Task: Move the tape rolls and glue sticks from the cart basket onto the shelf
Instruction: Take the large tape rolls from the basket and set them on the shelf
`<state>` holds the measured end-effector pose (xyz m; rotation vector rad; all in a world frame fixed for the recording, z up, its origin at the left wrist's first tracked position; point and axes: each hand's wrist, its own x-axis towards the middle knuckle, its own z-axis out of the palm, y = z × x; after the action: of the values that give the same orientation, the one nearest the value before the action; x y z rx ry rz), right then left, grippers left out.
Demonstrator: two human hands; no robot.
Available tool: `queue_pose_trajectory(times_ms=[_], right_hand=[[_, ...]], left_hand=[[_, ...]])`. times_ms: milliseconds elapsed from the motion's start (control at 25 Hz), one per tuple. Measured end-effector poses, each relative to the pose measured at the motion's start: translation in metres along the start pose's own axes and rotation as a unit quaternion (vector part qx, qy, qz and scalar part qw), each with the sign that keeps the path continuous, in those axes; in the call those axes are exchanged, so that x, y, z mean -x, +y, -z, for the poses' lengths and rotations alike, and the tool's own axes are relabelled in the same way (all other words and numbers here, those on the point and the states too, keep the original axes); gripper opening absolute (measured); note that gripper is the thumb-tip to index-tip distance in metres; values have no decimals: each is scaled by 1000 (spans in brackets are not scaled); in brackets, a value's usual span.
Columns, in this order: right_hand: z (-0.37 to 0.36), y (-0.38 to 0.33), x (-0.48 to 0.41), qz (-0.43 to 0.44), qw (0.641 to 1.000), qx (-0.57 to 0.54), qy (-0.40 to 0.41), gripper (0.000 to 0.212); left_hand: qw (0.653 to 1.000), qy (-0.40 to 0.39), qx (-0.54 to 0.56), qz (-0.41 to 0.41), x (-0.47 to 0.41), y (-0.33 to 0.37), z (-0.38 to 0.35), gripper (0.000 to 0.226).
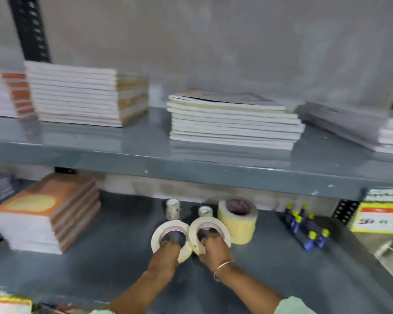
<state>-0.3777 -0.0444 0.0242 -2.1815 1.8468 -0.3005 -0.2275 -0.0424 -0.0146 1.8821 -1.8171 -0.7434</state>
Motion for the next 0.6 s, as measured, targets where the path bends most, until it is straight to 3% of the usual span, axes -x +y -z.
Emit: queue_pose_trajectory(times_ms=[200,320,440,600], right_hand=[[-11,22,25,-54,999,-4,8,47],[-19,25,33,-98,995,-3,-4,46],[-26,22,38,-138,990,-10,10,44],[-29,20,41,-187,982,-18,28,47]], left_hand=[[986,-39,-124,-104,11,28,-14,37],[989,-102,-88,-62,13,32,-17,31],[963,-119,-231,-64,13,31,-15,39],[956,-116,-255,-88,7,22,-13,40]])
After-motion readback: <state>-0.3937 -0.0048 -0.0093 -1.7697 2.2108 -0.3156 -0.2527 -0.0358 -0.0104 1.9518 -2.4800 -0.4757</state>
